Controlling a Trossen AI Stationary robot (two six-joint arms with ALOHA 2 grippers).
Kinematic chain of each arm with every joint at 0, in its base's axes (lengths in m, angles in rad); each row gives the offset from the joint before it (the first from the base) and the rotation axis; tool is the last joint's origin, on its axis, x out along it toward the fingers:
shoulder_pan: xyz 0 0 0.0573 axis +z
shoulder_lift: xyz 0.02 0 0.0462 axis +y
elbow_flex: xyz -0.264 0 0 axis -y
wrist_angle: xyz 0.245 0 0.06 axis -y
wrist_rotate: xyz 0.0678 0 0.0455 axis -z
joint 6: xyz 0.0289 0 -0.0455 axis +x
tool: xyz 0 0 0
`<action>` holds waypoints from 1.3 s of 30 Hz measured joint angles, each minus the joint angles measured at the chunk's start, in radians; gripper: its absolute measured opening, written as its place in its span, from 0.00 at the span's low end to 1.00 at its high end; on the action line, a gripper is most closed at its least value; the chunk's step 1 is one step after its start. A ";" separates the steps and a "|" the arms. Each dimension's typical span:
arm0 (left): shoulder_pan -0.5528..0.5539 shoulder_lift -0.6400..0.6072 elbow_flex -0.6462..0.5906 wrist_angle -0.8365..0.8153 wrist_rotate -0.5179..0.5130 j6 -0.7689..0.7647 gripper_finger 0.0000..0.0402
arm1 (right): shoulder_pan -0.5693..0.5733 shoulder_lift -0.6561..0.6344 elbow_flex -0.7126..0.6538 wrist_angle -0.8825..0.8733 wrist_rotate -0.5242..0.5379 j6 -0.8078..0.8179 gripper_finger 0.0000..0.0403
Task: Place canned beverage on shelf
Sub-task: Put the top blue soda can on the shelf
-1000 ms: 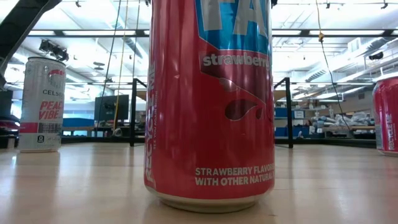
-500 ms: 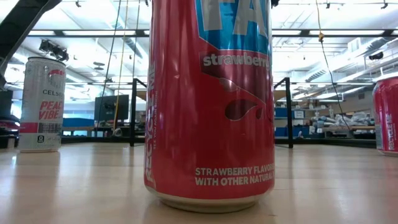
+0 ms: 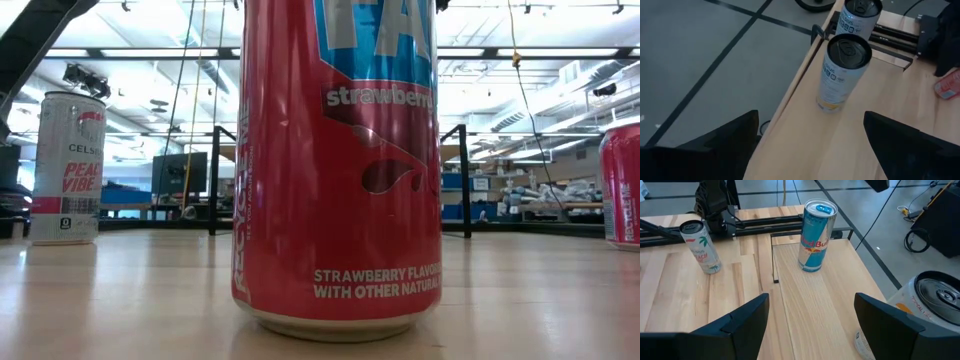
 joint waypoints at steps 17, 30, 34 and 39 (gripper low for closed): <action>0.000 0.000 0.000 -0.209 -0.005 -0.023 0.91 | 0.000 0.000 0.000 -0.001 0.000 0.000 0.75; -0.001 0.000 0.000 -0.416 -0.064 -0.079 0.91 | 0.000 0.000 0.000 -0.007 0.000 0.000 0.75; -0.011 0.000 0.000 -0.421 -0.065 -0.089 0.91 | 0.000 0.000 0.000 -0.009 0.000 0.000 0.75; -0.027 0.000 0.000 -0.421 -0.064 -0.100 0.91 | 0.000 0.000 0.000 -0.009 0.000 0.000 0.75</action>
